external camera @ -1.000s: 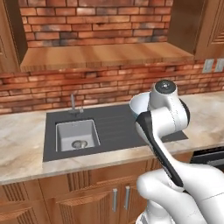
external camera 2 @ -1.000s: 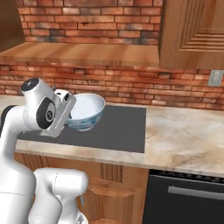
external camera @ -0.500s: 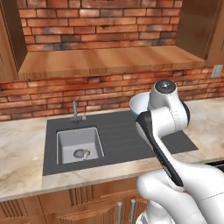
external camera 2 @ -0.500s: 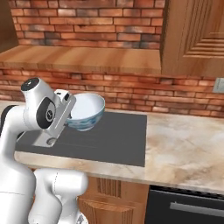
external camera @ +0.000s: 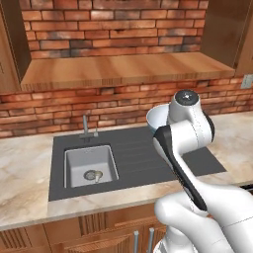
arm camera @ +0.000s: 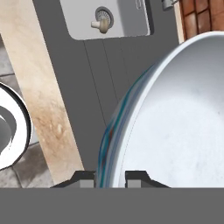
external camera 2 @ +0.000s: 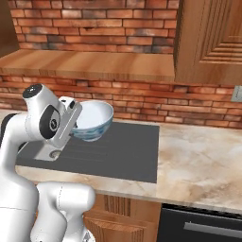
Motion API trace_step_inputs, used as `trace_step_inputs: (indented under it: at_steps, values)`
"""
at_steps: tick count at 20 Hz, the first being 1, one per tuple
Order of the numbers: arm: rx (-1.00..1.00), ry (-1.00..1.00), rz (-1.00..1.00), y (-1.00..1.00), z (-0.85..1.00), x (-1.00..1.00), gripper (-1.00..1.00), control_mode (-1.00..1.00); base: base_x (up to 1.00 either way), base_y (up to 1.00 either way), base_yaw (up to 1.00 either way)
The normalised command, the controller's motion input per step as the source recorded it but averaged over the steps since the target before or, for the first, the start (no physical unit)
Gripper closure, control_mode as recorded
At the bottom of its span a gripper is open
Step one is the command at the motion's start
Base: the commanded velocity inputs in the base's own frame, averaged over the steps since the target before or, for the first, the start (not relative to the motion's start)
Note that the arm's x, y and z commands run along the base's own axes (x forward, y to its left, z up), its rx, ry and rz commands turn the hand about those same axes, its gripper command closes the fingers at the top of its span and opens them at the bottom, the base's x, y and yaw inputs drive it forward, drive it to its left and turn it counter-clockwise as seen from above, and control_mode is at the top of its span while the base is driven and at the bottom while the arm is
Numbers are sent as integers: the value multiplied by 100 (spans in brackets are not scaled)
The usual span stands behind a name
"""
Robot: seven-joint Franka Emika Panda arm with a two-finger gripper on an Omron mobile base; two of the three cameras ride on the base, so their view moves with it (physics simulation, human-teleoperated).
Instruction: Pick the jar and bowl and place them in the sink. Then turn on the water.
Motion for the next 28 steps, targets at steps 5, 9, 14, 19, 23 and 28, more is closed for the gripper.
trace_step_inputs:
  at_steps: [5, 9, 14, 19, 23, 28]
  values:
    - [0, 0, 0, 0, 0, 0, 100, 100, 5, 4, 1]
    - [0, 0, 0, 0, 0, 0, 100, 100, 0, 1, 1]
    - [0, 0, 0, 0, 0, 0, 100, -100, 0, 0, 0]
    - [0, 0, 11, 18, -17, 3, 100, -100, 0, 0, 0]
    - [0, 0, 14, 46, -18, 0, 100, -100, 0, 0, 0]
    - [0, 0, 11, 59, -7, 0, 100, -100, 0, 0, 0]
